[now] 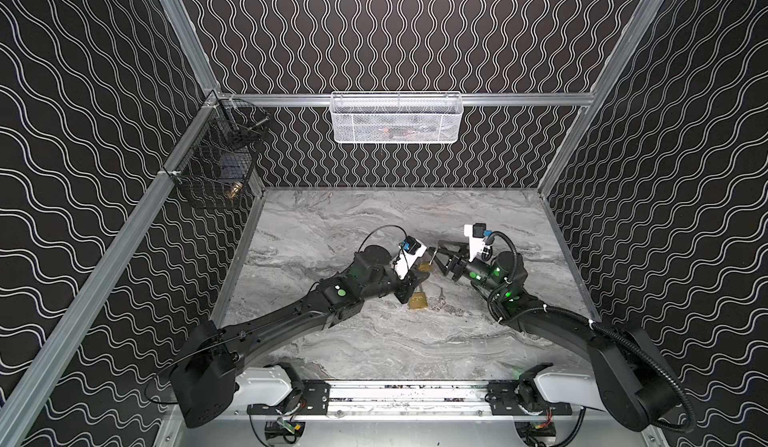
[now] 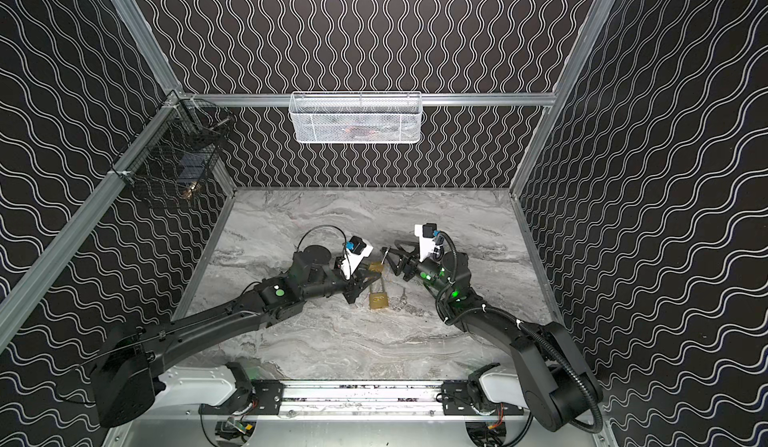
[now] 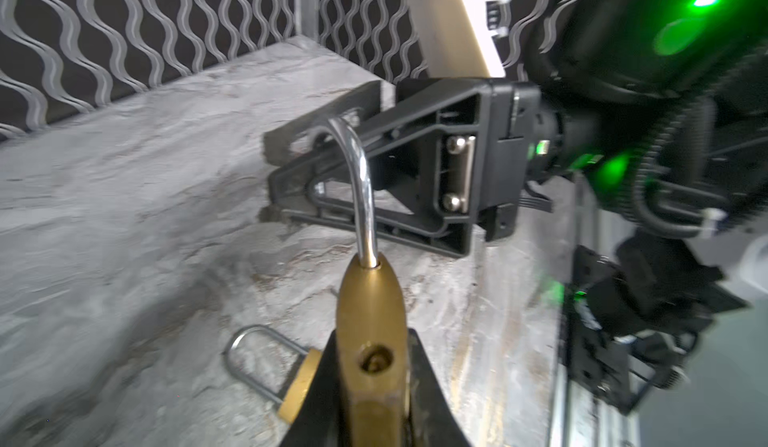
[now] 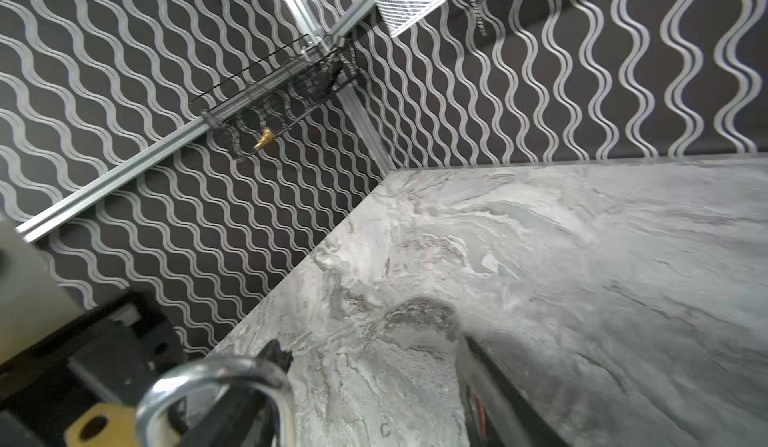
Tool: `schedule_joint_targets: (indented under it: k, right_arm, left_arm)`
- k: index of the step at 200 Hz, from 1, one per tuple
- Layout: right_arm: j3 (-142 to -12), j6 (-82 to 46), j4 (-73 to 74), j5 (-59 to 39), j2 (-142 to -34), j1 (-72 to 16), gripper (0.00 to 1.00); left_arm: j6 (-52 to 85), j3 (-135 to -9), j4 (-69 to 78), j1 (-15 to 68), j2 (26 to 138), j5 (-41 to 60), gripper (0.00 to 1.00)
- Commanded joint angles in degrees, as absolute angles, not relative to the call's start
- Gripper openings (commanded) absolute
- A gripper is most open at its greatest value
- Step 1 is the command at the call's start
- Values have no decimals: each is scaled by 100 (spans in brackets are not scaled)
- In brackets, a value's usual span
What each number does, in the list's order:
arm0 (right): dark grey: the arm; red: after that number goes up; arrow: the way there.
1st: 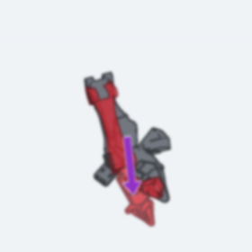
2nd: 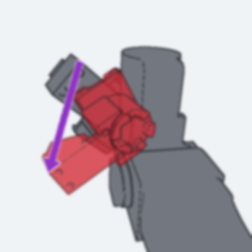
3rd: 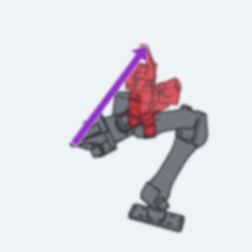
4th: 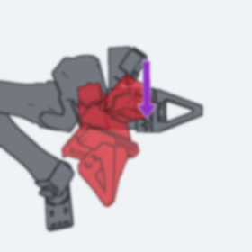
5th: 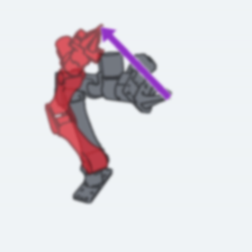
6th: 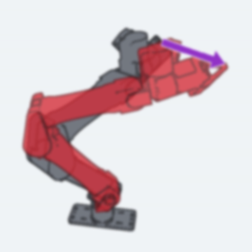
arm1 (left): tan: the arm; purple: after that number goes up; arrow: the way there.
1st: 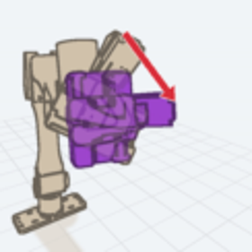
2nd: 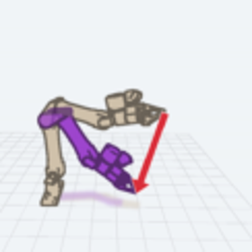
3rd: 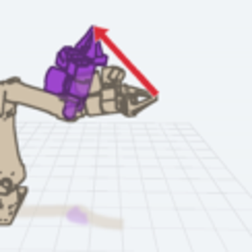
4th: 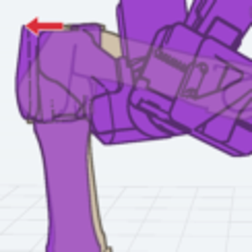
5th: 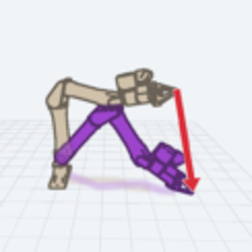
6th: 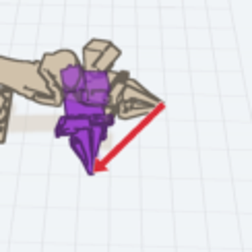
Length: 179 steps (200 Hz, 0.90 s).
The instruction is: Unlock with the key
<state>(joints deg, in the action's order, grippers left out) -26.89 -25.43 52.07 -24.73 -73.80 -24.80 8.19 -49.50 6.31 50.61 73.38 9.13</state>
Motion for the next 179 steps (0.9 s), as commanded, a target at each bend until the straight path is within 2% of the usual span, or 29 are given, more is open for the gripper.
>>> schedule_joint_targets:
  k: [1, 24, 46, 85, 105, 114, 141, 168, 179]
  right_arm:
    - [-2646, -2432, 5002, -1744, -7283, -2470, 69]
    - [-2595, -2403, 5063, -1839, -7234, -2470, 71]
    - [-2345, -2376, 5663, -2155, -7186, -2470, 75]
    - [-1442, -2293, 7129, -2106, -6854, -2453, 88]
    - [-1098, -2024, 7634, -2060, -6782, -2444, 92]
    - [-984, -1981, 7860, -2008, -6849, -2450, 99]
    - [-1024, -1954, 8450, -2108, -7499, -2460, 99]
    - [-1254, -1942, 8556, -2291, -8038, -2470, 99]
    - [-1299, -1710, 8405, -2236, -8006, -2789, 99]
  left_arm:
    - [475, -5028, 571, 5173, 7314, -61, 0]
    - [483, -5027, 604, 5203, 7338, -548, 0]
    - [472, -5112, 639, 5208, 7431, -620, 0]
    - [537, -5563, 255, 5107, 7725, -672, 0]
    - [715, -5822, 75, 4851, 7990, -265, 0]
    - [889, -5959, 20, 4633, 8165, 146, 0]
    - [1377, -6343, -93, 3948, 8716, 1357, 0]
    - [1605, -6808, -540, 3455, 9322, 1975, 0]
    - [1817, -6823, -454, 3298, 9473, 2115, 0]
